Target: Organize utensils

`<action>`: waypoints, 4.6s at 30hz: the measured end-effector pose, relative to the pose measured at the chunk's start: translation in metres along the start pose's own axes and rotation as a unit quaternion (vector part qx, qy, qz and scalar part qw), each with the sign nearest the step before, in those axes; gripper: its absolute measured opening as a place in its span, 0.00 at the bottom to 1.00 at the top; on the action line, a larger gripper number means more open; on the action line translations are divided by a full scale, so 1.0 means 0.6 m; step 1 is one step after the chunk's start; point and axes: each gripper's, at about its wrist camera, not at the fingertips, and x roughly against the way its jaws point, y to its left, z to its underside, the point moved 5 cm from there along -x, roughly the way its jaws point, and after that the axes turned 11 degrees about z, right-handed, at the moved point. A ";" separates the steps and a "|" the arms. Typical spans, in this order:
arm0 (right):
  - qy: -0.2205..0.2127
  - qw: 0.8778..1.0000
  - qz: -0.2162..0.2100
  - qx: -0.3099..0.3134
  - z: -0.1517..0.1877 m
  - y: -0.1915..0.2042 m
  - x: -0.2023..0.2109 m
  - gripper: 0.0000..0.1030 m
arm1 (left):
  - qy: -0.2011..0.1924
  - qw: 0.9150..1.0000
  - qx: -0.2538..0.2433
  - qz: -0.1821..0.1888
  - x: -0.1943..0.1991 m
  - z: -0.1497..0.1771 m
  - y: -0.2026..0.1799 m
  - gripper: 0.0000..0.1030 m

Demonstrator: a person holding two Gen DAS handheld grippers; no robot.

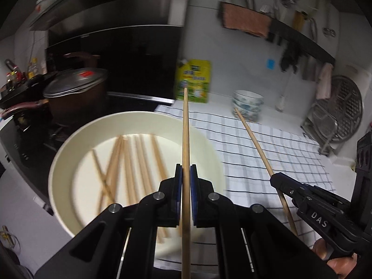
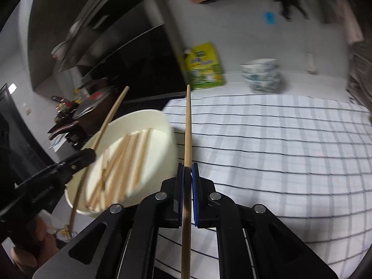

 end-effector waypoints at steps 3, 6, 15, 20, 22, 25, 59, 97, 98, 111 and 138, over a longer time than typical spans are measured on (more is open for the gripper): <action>0.007 0.999 -0.028 0.020 -0.019 0.074 -0.028 0.06 | -0.005 1.000 0.013 -0.023 0.006 -0.009 0.058 0.07; 0.024 0.998 -0.046 0.035 -0.032 0.134 -0.065 0.06 | 0.002 0.999 0.027 -0.043 -0.001 -0.013 0.112 0.07; 0.077 0.994 -0.047 0.054 -0.019 0.202 -0.145 0.06 | 0.036 0.996 0.051 -0.058 -0.045 0.009 0.172 0.07; 0.091 0.994 -0.045 0.047 -0.009 0.194 -0.162 0.07 | 0.048 0.995 0.054 -0.070 -0.055 0.014 0.181 0.11; 0.089 0.994 -0.050 0.040 -0.008 0.186 -0.158 0.18 | 0.050 0.994 0.061 -0.074 -0.054 0.017 0.187 0.33; 0.067 0.997 -0.032 0.039 -0.007 0.173 -0.140 0.21 | 0.033 0.993 0.066 -0.088 -0.038 0.021 0.195 0.65; 0.015 0.999 0.001 0.032 0.035 0.143 -0.035 0.49 | 0.015 0.990 0.053 -0.133 0.060 0.044 0.152 0.88; -0.005 0.999 0.018 0.033 0.038 0.148 0.006 0.66 | 0.012 0.982 0.065 -0.178 0.092 0.058 0.156 0.94; -0.006 0.999 0.018 0.033 0.038 0.148 0.007 0.66 | 0.011 0.981 0.062 -0.181 0.092 0.058 0.155 0.94; -0.012 0.999 0.015 0.042 0.038 0.154 0.014 0.66 | 0.010 0.981 0.053 -0.187 0.095 0.056 0.154 0.94; -0.010 0.999 0.015 0.043 0.043 0.152 0.010 0.66 | 0.009 0.981 0.055 -0.185 0.095 0.059 0.151 0.94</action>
